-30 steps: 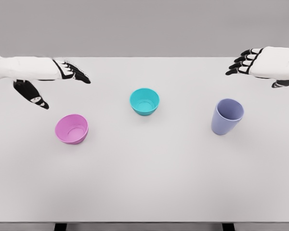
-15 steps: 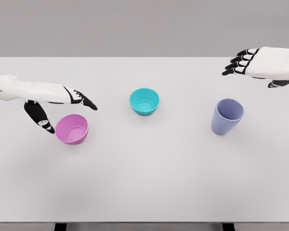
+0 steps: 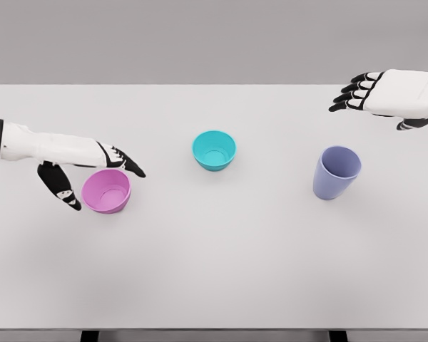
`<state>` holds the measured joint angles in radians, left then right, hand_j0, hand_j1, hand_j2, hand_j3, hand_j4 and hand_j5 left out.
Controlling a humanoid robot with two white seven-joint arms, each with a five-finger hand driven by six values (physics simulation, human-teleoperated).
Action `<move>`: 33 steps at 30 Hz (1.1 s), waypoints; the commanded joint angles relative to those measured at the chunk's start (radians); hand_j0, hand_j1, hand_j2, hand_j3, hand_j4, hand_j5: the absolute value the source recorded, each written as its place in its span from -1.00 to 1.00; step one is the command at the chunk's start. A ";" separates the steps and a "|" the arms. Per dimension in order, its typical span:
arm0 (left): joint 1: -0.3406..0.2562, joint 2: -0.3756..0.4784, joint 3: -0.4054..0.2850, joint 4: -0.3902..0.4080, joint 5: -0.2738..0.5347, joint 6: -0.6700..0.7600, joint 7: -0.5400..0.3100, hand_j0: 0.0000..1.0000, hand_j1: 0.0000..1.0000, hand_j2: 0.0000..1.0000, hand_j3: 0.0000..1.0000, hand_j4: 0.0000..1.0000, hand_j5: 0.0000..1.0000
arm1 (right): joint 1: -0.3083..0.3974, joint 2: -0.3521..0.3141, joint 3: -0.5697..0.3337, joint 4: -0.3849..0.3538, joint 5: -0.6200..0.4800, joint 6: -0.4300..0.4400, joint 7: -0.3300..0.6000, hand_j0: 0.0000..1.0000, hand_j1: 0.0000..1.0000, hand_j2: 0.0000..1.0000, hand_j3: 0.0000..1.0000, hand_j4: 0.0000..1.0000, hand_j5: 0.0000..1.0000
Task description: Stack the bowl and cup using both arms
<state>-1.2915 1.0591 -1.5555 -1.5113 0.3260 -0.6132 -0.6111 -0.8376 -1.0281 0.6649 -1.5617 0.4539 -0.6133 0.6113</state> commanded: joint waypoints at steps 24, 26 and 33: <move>0.004 -0.033 0.020 0.013 -0.122 0.002 0.000 1.00 1.00 1.00 1.00 1.00 1.00 | 0.000 -0.003 -0.001 0.000 -0.003 0.002 0.000 1.00 1.00 1.00 1.00 1.00 1.00; 0.006 -0.041 0.020 0.017 -0.122 0.002 0.000 1.00 1.00 1.00 1.00 1.00 1.00 | 0.000 -0.003 -0.001 0.000 -0.003 0.002 0.000 1.00 1.00 1.00 1.00 1.00 1.00; 0.021 -0.048 0.031 0.036 -0.137 0.002 0.000 1.00 1.00 1.00 1.00 1.00 1.00 | 0.002 -0.003 -0.001 0.000 -0.003 0.002 0.000 1.00 1.00 1.00 1.00 1.00 1.00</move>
<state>-1.2701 1.0136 -1.5280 -1.4783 0.1864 -0.6131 -0.6111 -0.8360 -1.0296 0.6649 -1.5617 0.4539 -0.6133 0.6113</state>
